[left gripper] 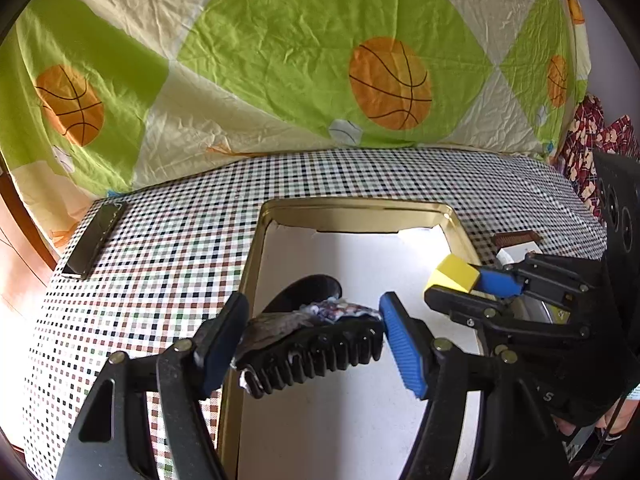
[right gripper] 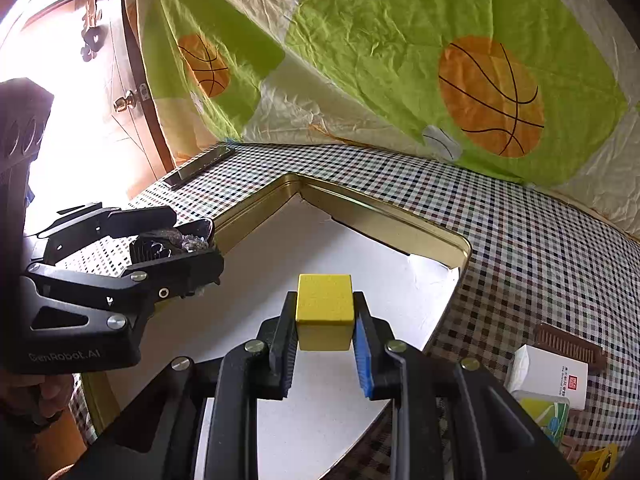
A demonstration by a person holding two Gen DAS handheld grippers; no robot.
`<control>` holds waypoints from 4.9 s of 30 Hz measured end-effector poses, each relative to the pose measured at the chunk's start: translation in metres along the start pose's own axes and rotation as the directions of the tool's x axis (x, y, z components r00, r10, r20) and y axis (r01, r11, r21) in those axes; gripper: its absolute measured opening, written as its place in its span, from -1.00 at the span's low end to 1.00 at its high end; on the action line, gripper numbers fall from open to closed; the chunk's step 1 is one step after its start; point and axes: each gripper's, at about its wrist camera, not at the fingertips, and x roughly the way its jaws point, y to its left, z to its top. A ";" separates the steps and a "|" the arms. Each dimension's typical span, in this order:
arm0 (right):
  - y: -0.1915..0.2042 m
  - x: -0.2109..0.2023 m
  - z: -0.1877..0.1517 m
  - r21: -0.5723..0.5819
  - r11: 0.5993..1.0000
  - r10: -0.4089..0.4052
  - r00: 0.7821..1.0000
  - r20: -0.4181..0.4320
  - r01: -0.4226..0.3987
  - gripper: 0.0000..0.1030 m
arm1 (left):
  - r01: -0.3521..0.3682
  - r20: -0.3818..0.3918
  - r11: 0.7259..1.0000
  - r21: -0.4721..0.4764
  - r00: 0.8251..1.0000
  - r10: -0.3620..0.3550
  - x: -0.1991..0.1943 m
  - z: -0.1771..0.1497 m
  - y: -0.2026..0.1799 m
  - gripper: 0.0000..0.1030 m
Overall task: Organize rigid objects
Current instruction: 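Release clip into tray with left tool while right tool releases yellow cube there, then grasp white sun-print block with right tool while left tool approaches teddy block, then grasp the blue teddy-bear block with the left tool, then lift teddy block with left tool while right tool carries white block toward tray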
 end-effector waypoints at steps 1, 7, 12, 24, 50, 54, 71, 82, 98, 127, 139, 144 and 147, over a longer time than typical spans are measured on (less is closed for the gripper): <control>-0.001 0.001 0.001 0.000 1.000 -0.003 1.000 -0.005 0.003 -0.48 | -0.013 -0.014 1.000 0.015 1.000 0.013 0.004 0.002 -0.001 0.33; -0.001 0.005 0.002 -0.017 0.999 -0.036 0.999 -0.012 0.036 -0.48 | -0.070 -0.048 0.996 0.046 0.996 0.072 0.019 0.010 0.001 0.34; -0.001 -0.005 0.000 -0.009 0.999 -0.043 0.999 0.026 0.043 0.06 | -0.086 -0.027 0.996 0.034 0.996 0.087 0.015 0.004 0.002 0.42; -0.002 -0.062 -0.036 0.036 0.999 -0.029 0.988 0.148 0.024 0.13 | -0.108 0.197 0.994 -0.030 0.974 0.112 -0.040 -0.018 -0.018 0.89; -0.165 -0.193 -0.182 0.381 0.808 -0.527 0.840 0.128 0.449 0.15 | 0.110 0.239 0.968 0.225 0.957 -0.164 -0.050 -0.086 -0.226 0.67; -0.170 -0.182 -0.179 0.368 0.813 -0.504 0.862 0.054 0.452 0.15 | 0.139 0.161 0.965 0.222 0.971 -0.177 -0.034 -0.089 -0.237 0.42; -0.181 -0.162 -0.180 0.362 0.832 -0.421 0.903 -0.082 0.420 -0.33 | 0.288 -0.092 0.941 0.179 0.957 -0.276 0.005 -0.084 -0.240 0.00; -0.172 -0.164 -0.178 0.325 0.841 -0.443 0.895 -0.051 0.434 -0.35 | 0.265 0.010 0.946 0.188 0.962 -0.272 -0.011 -0.085 -0.236 -0.20; -0.160 -0.174 -0.179 0.290 0.851 -0.475 0.878 0.063 0.439 -0.35 | 0.180 0.226 0.968 0.175 0.949 -0.218 -0.038 -0.087 -0.227 -0.20; -0.148 -0.192 -0.188 0.271 0.860 -0.493 0.843 0.216 0.433 -0.35 | 0.157 0.364 0.982 0.109 0.913 -0.187 -0.056 -0.096 -0.209 -0.20; -0.144 -0.198 -0.190 0.269 0.862 -0.496 0.825 0.272 0.430 -0.35 | 0.147 0.398 0.984 0.099 0.901 -0.174 -0.061 -0.098 -0.206 -0.20; -0.143 -0.200 -0.191 0.271 0.861 -0.500 0.818 0.286 0.431 -0.35 | 0.143 0.416 0.985 0.096 0.893 -0.171 -0.063 -0.099 -0.205 -0.20; -0.142 -0.201 -0.192 0.273 0.860 -0.502 0.813 0.296 0.432 -0.35 | 0.138 0.429 0.985 0.099 0.887 -0.168 -0.065 -0.101 -0.205 -0.20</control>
